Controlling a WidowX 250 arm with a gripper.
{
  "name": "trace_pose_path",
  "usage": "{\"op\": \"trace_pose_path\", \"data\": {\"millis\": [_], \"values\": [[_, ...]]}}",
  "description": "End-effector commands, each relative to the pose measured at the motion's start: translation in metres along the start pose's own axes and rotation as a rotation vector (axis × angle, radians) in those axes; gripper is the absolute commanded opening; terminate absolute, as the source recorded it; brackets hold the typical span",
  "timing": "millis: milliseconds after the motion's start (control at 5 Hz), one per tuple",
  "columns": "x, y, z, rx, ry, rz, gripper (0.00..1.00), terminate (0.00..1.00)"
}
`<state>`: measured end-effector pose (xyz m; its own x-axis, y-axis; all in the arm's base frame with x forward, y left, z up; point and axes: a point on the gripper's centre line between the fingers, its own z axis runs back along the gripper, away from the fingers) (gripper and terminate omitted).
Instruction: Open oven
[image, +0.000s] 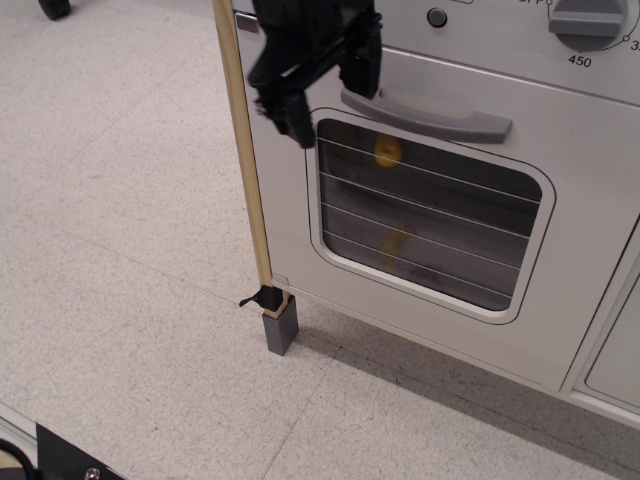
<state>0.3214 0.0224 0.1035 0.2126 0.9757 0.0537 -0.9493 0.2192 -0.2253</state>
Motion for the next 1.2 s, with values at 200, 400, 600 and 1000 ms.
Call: {"op": "trace_pose_path", "data": {"millis": [200, 400, 600, 1000], "values": [[-0.002, -0.036, -0.023, -0.14, 0.015, 0.149, 1.0, 0.0], [-0.01, -0.034, -0.031, -0.138, 0.053, 0.139, 1.0, 0.0], [-0.017, -0.032, -0.036, -0.124, 0.057, 0.13, 1.0, 0.0], [-0.012, -0.005, -0.037, -0.101, 0.045, 0.081, 1.0, 0.0]]}}
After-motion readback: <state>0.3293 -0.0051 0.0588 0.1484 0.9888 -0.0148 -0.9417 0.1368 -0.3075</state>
